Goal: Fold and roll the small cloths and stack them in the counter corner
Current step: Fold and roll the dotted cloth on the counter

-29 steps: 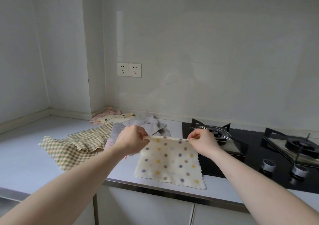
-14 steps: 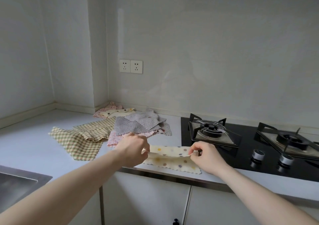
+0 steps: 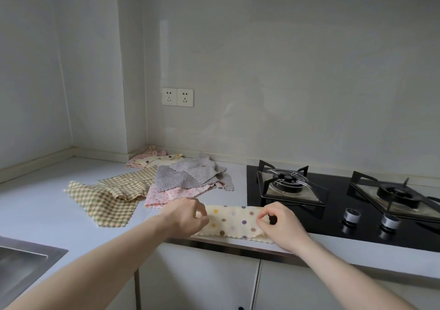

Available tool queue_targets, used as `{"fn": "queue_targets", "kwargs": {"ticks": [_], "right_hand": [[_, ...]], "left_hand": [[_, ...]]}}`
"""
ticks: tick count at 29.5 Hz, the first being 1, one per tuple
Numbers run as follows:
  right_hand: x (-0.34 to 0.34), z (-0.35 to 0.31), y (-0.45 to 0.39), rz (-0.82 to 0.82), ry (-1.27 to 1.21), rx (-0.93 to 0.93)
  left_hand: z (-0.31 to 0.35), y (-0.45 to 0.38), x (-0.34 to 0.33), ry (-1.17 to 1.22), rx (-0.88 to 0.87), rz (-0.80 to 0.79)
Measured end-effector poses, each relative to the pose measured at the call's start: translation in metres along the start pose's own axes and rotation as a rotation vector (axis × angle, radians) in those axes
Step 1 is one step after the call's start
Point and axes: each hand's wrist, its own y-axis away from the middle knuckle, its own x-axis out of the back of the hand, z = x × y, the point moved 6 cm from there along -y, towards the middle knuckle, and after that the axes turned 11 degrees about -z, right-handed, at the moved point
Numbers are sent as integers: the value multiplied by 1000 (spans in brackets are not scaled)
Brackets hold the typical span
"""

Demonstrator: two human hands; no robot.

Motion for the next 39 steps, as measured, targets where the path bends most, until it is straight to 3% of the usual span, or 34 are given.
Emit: {"fn": "queue_targets", "kwargs": {"ticks": [6, 13, 19, 26, 29, 32, 35, 39], "right_hand": [[-15, 23, -23, 6, 107, -225], [-27, 29, -36, 66, 279, -242], [-22, 36, -40, 193, 195, -264], [-17, 40, -38, 211, 87, -279], [-18, 39, -36, 184, 89, -275], [-19, 38, -35, 185, 102, -283], [-19, 37, -36, 158, 109, -291], [-17, 34, -31, 139, 64, -279]], "left_hand": [[33, -28, -28, -73, -77, -40], [41, -62, -66, -1, -47, -147], [41, -75, -70, -16, -39, -119], [35, -82, -71, 77, -83, -82], [12, -85, -53, 177, -95, 63], [-29, -77, -40, 156, 24, 179], [-55, -69, -47, 133, 123, 151], [-52, -70, -52, 122, 94, 123]]}}
